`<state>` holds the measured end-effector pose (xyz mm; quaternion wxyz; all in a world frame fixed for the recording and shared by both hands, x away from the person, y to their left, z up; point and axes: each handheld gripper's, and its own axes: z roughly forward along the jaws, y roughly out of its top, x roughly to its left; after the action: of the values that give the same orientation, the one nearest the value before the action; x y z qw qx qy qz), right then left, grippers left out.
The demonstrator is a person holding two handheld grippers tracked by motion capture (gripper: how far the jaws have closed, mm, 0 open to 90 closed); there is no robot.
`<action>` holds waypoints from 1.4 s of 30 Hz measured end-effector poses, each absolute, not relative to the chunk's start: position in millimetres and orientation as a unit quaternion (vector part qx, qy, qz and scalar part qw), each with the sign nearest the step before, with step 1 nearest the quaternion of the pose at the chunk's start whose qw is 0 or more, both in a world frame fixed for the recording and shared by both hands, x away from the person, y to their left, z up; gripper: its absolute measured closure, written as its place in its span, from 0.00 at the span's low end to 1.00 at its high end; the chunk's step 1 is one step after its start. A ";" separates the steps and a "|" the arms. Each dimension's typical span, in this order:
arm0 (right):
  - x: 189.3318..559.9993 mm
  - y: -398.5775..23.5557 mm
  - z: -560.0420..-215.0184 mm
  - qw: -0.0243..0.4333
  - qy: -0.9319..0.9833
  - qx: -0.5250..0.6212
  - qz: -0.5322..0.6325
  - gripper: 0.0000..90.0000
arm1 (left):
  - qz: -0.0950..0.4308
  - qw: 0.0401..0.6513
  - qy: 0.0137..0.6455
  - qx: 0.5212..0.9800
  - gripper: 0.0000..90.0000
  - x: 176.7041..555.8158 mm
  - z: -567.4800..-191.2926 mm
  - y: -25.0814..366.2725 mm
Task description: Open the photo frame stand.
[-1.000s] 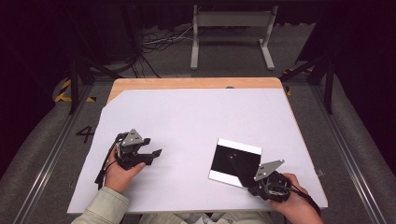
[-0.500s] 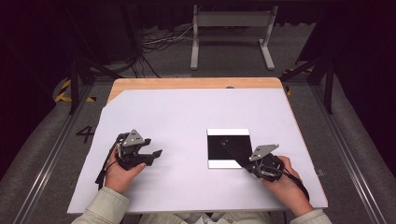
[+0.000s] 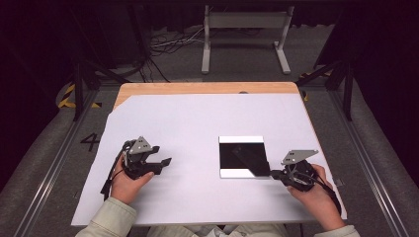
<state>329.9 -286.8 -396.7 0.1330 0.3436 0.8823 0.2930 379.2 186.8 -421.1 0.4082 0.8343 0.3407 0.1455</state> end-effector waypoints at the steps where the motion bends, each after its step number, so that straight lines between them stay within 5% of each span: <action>1: 330.6 -288.5 -396.5 0.132 0.882 0.347 0.290 0.93 | 0.144 0.408 0.342 0.834 0.39 379.1 -421.3 186.6; 20: 347.5 -303.7 -407.6 0.094 0.884 0.377 0.261 0.74 | 0.143 0.407 0.344 0.834 0.39 378.8 -422.1 185.5; 34: 354.9 -281.1 -416.1 0.079 0.910 0.342 0.221 0.97 | 0.143 0.407 0.344 0.834 0.39 378.8 -422.3 186.0; 42: 348.1 -279.9 -399.9 0.108 0.903 0.337 0.242 1.00 | 0.142 0.406 0.346 0.834 0.38 378.7 -422.5 185.7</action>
<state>348.1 -279.9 -399.9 0.1079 0.3370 0.9035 0.2421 378.7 185.7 -422.5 0.4057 0.8342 0.3456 0.1418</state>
